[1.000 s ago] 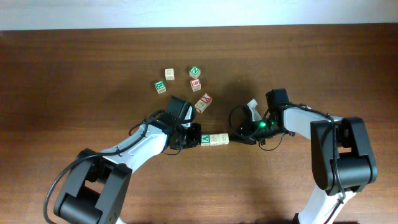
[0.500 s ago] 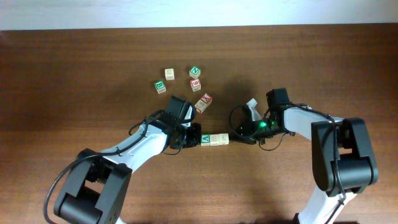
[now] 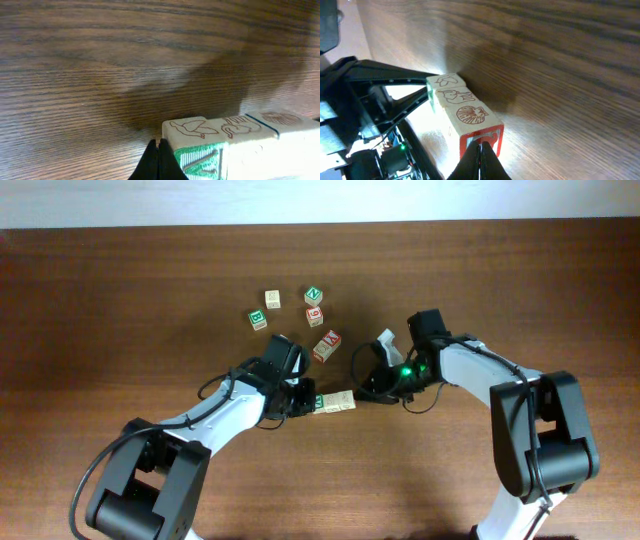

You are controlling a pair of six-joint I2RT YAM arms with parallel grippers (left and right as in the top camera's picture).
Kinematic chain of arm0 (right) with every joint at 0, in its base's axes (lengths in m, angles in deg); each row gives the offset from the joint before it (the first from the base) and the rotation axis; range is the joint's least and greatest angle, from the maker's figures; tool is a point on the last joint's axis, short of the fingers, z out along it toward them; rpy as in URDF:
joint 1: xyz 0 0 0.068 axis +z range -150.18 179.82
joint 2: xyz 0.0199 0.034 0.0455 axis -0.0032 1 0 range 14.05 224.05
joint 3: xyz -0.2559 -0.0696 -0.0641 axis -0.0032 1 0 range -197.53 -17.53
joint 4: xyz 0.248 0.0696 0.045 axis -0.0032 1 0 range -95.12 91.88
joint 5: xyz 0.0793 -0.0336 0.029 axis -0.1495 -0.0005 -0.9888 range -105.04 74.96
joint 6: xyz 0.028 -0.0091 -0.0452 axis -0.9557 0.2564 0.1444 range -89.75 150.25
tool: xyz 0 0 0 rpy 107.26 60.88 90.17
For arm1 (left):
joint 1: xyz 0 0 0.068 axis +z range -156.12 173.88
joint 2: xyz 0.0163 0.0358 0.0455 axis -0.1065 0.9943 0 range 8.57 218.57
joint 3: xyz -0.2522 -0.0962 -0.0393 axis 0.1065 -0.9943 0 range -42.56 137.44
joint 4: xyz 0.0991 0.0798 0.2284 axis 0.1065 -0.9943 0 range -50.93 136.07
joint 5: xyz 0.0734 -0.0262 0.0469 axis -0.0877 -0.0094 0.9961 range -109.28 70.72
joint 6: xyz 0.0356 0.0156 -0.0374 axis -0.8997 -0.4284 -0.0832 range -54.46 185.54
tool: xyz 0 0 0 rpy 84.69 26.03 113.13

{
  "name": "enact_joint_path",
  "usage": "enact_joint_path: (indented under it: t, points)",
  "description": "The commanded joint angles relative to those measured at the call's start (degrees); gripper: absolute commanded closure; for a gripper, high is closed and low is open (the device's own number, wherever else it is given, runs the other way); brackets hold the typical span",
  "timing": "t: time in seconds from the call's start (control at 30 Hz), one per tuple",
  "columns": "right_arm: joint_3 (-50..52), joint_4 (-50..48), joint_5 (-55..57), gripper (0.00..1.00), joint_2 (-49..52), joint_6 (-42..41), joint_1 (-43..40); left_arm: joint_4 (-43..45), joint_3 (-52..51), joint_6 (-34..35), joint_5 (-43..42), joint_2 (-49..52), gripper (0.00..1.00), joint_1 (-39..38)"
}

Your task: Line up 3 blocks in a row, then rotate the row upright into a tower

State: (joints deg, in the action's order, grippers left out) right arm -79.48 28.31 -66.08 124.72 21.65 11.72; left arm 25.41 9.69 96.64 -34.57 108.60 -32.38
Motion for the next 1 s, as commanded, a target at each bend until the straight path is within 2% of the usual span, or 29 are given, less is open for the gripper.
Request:
enact_joint_path:
  t: [0.0, 0.97]
  points:
    - [-3.7, 1.7, -1.8, 0.95, -1.1, 0.6, 5.2, 1.2, 0.3, -0.6, -6.0, 0.7, 1.0, -1.2]
    - [-13.0, 3.5, 0.7, 0.95, -1.1, -4.6, 20.1, 1.1, 0.3, -0.6, -6.0, 0.7, 1.0, -1.2]
